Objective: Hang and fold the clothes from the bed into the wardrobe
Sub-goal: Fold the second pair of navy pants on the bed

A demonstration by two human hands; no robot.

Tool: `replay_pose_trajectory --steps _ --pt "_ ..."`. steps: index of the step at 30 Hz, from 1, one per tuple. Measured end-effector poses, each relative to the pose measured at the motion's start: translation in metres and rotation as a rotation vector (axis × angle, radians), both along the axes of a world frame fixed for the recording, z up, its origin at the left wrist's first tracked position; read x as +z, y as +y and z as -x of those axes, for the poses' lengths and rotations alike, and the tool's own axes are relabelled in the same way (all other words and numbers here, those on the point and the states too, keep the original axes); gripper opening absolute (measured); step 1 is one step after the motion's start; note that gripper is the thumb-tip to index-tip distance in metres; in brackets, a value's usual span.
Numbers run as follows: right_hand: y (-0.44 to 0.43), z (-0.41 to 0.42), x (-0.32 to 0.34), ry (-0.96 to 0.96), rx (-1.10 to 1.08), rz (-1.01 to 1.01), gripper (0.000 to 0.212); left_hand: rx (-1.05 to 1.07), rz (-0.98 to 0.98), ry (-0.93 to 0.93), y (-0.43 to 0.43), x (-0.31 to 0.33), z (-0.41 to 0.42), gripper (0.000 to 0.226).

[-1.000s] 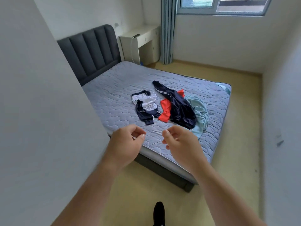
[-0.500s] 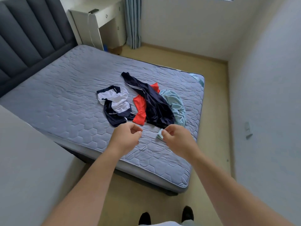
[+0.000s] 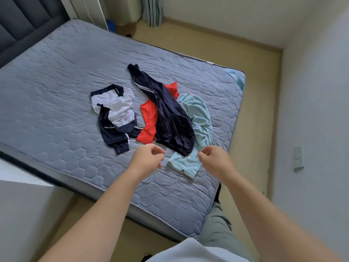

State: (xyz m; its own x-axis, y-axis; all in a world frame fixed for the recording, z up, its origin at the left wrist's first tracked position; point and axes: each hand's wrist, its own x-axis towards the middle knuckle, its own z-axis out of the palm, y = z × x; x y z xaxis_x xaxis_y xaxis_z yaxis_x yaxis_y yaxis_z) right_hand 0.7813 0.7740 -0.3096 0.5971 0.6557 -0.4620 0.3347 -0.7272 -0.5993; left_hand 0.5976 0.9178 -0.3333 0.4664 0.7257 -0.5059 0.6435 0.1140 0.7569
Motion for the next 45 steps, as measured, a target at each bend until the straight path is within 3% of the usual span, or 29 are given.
replay_pose_trajectory --steps 4,8,12,15,22,29,33,36,45 --pt "0.057 -0.100 -0.062 0.104 0.078 0.116 0.015 0.172 0.086 0.099 0.025 -0.056 -0.089 0.012" --pt "0.101 -0.177 -0.124 0.192 0.140 0.255 0.029 0.309 0.187 0.193 0.041 -0.101 -0.160 0.012" --pt "0.138 -0.218 -0.190 0.262 0.274 0.399 0.013 0.362 0.244 0.278 0.053 -0.149 -0.200 0.011" --pt "0.155 -0.229 -0.249 0.359 0.301 0.476 0.020 0.410 0.300 0.339 0.059 -0.192 -0.214 0.011" --pt "0.154 -0.203 -0.366 0.794 -0.123 0.524 0.028 0.500 0.405 0.306 0.055 -0.276 -0.216 0.015" --pt "0.174 -0.175 -0.434 0.912 -0.325 0.444 0.028 0.645 0.448 0.274 0.032 -0.319 -0.195 0.018" --pt "0.172 -0.168 -0.444 0.882 -0.470 0.421 0.018 0.678 0.468 0.265 0.020 -0.323 -0.180 0.018" --pt "0.171 -0.160 -0.422 0.770 -0.434 0.384 0.005 0.695 0.479 0.260 0.016 -0.311 -0.166 0.018" --pt "0.205 -0.107 -0.223 0.650 -0.367 -0.024 0.026 0.639 0.364 0.194 0.038 -0.187 -0.141 0.017"
